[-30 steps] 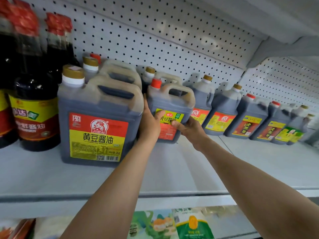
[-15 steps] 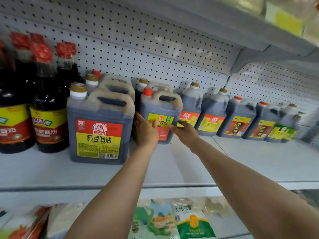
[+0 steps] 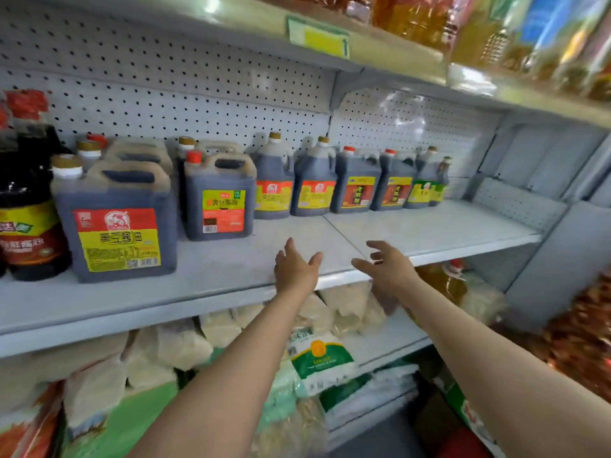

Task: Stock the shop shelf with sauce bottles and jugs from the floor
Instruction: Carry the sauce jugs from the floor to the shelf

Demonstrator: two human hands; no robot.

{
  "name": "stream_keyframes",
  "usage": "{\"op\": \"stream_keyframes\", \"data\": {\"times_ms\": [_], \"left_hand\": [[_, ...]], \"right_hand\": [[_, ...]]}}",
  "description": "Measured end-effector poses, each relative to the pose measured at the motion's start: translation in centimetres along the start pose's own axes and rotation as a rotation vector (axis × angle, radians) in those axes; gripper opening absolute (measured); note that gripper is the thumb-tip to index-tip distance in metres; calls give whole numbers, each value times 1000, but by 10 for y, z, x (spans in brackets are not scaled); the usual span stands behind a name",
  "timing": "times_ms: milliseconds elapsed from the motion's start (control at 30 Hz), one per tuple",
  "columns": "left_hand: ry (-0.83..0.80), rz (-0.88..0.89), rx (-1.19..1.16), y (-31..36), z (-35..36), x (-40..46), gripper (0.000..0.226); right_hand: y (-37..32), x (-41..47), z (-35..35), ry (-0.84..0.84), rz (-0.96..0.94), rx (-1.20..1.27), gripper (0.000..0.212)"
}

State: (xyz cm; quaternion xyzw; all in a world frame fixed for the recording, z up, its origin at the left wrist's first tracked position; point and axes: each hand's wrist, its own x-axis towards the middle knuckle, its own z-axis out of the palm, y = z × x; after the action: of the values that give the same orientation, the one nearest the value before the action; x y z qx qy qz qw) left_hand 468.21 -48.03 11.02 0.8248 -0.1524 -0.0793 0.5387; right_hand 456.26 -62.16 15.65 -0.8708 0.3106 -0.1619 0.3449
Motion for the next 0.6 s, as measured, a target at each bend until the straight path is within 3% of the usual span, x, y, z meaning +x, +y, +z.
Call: {"op": "stream_keyframes", "data": {"times_ms": [133, 267, 600], "left_hand": [[-150, 41, 10, 9, 38, -74, 77], [-248, 100, 49, 14, 66, -131, 68], [-523, 169, 178, 2, 160, -223, 64]], "right_hand": [[55, -74, -41, 18, 46, -130, 67], [108, -130, -68, 54, 132, -186, 78], [225, -223, -98, 108, 372, -151, 79]]}}
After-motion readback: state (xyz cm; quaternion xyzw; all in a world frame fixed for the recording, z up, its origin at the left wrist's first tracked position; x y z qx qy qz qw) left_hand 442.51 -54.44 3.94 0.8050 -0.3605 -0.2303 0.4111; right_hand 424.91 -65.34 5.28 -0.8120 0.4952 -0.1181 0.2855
